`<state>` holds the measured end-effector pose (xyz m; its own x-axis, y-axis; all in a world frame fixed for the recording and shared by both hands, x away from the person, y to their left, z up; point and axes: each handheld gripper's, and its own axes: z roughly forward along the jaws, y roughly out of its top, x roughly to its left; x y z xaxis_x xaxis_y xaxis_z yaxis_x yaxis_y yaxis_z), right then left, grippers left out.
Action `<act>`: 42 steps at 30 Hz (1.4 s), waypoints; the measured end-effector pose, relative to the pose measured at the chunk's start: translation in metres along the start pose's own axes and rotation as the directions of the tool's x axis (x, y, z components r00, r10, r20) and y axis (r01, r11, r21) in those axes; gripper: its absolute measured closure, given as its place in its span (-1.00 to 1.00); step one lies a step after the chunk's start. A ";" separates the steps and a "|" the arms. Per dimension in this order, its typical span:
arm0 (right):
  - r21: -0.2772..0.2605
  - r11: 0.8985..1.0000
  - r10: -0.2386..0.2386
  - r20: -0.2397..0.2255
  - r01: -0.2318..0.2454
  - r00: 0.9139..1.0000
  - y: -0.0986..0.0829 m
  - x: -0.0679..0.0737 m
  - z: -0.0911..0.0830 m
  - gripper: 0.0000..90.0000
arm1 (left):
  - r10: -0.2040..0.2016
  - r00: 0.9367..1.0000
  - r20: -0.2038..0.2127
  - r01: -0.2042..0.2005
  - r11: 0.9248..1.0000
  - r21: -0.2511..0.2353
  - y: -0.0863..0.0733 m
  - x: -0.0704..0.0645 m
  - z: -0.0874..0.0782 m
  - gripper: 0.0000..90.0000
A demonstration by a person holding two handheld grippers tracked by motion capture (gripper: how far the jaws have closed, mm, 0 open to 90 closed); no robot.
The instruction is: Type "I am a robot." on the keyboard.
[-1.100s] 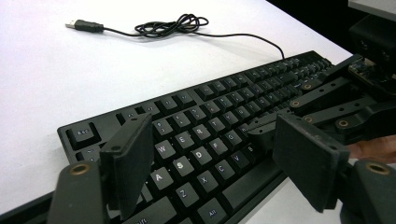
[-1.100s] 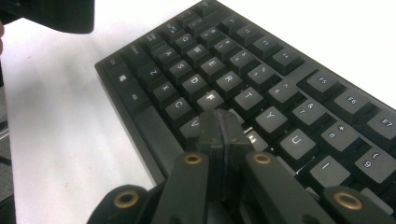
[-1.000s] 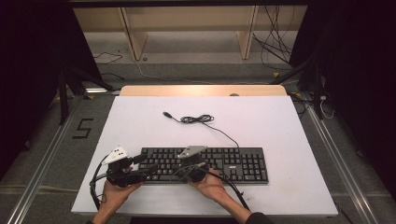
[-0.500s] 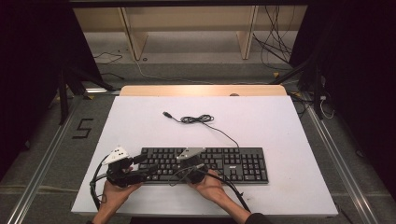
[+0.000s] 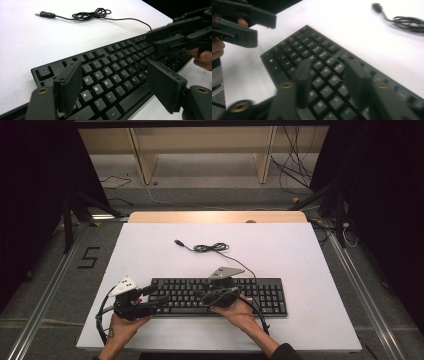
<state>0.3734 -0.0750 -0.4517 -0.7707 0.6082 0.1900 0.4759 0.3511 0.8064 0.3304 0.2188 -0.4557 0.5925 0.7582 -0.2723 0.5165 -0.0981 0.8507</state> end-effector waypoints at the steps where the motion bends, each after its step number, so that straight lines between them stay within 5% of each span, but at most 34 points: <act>1: -0.005 1.000 0.003 0.008 -0.003 1.000 0.000 -0.002 -0.003 0.13 | 0.001 1.000 0.000 -0.001 1.000 0.000 0.000 0.000 0.000 -0.36; 9: -0.055 0.998 0.003 0.027 -0.001 1.000 -0.001 -0.008 -0.021 -0.25 | 0.001 1.000 0.001 -0.001 1.000 -0.001 0.000 0.000 0.000 -0.36; 21: -0.139 0.990 0.021 0.037 -0.016 0.999 -0.006 -0.014 -0.044 -0.29 | 0.001 1.000 0.001 -0.001 1.000 -0.009 0.000 -0.001 0.000 -0.36; 42: -0.101 0.995 0.028 0.045 -0.023 0.999 -0.001 -0.017 -0.030 -0.19 | 0.009 1.000 0.003 -0.009 1.000 -0.008 0.000 -0.001 0.000 -0.36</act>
<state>0.3728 -0.1070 -0.4389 -0.7374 0.6490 0.1871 0.4482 0.2631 0.8543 0.3297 0.2179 -0.4554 0.5988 0.7555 -0.2657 0.5062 -0.1000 0.8566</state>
